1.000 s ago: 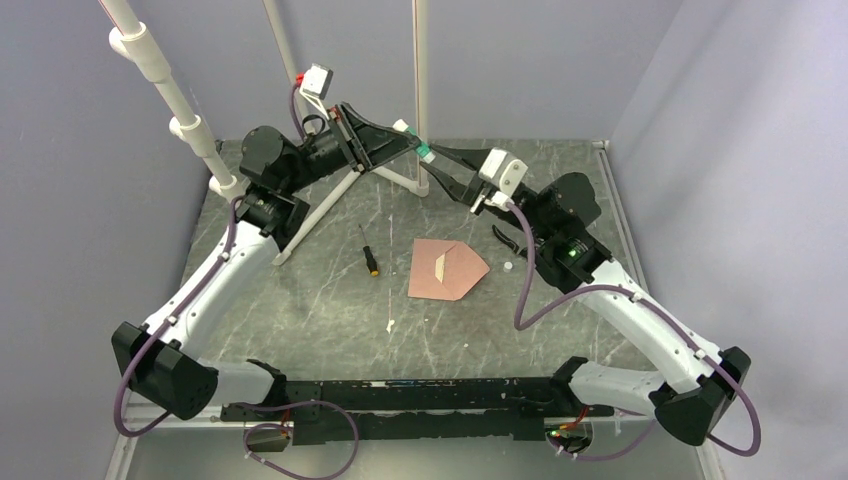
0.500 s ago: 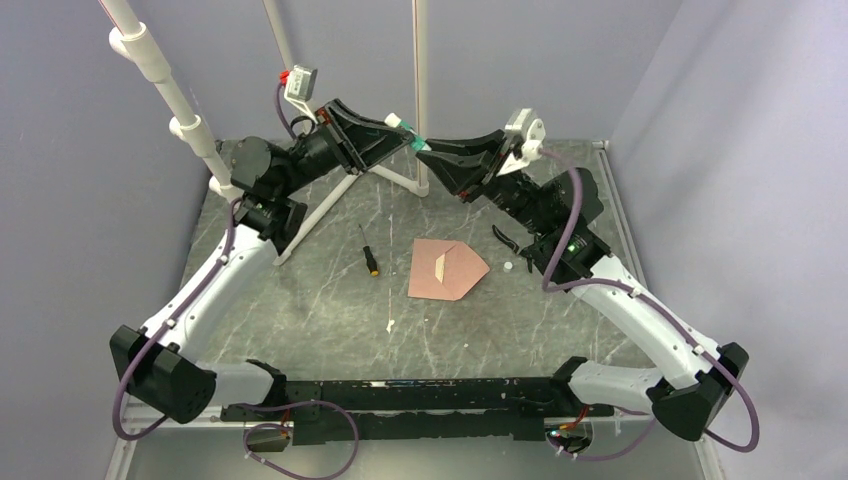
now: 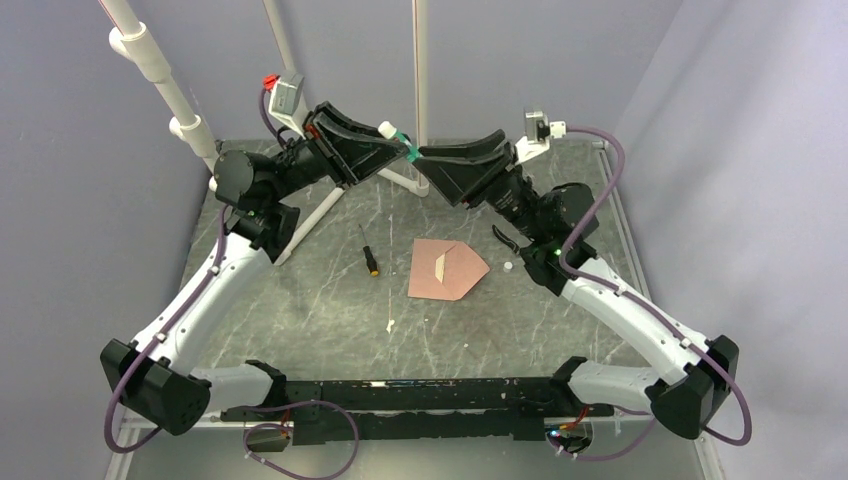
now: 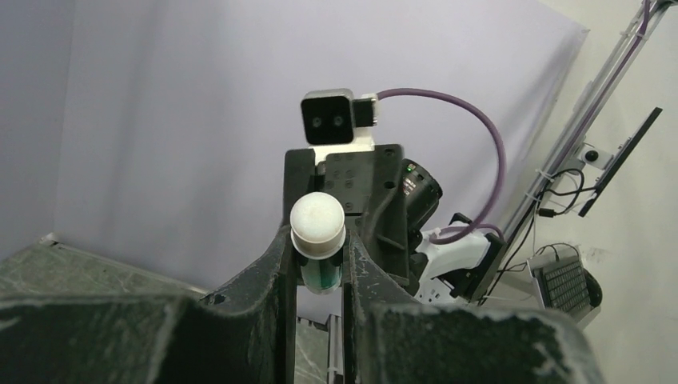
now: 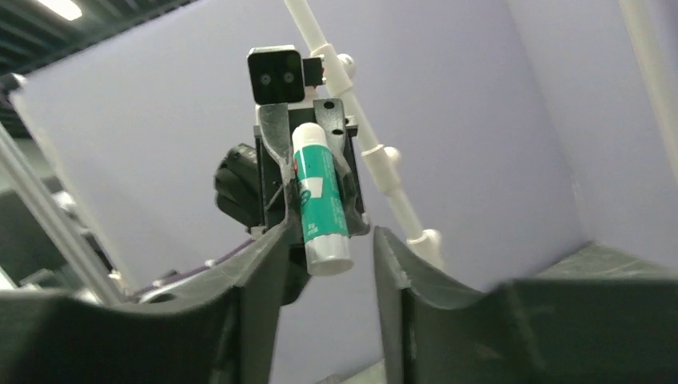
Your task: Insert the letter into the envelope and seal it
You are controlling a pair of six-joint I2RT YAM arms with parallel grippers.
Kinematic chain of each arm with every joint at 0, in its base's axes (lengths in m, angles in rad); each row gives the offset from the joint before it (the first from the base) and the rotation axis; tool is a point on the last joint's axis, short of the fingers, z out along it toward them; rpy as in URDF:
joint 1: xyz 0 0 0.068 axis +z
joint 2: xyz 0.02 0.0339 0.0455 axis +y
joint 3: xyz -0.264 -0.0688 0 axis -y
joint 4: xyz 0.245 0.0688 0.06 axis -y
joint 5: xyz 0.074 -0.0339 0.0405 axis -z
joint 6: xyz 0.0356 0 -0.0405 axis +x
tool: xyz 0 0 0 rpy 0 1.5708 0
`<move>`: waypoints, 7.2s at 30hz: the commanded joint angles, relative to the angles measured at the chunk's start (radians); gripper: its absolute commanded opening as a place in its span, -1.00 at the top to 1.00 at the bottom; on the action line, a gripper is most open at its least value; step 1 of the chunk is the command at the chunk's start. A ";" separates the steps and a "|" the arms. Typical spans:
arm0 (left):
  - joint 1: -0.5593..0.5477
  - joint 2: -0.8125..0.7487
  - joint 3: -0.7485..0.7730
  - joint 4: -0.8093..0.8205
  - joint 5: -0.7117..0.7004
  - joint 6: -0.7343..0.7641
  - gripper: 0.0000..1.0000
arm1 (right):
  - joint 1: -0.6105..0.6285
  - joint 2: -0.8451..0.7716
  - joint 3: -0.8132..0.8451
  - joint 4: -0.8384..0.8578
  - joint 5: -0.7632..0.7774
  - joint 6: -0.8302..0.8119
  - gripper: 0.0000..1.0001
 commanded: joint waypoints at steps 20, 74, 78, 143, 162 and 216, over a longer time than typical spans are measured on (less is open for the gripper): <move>-0.006 0.000 0.124 -0.337 -0.096 -0.106 0.95 | 0.050 -0.059 0.021 -0.100 -0.036 -1.260 -0.04; -0.006 0.025 0.073 -0.153 -0.078 -0.267 0.95 | 0.088 -0.065 0.042 -0.099 -0.029 -1.306 -0.56; -0.006 0.039 0.088 -0.189 -0.068 -0.295 0.95 | 0.090 -0.025 0.074 -0.104 -0.018 -1.383 -0.49; 0.051 0.087 0.128 -0.091 0.010 -0.556 0.95 | 0.087 0.014 0.058 -0.040 0.024 -1.173 -0.28; 0.054 0.123 0.055 0.155 -0.039 -0.771 0.95 | 0.081 0.128 0.168 0.043 -0.069 -1.180 0.25; -0.095 0.294 -0.113 -0.915 -0.288 0.256 0.37 | 0.027 0.191 0.039 -1.197 0.510 -0.306 1.00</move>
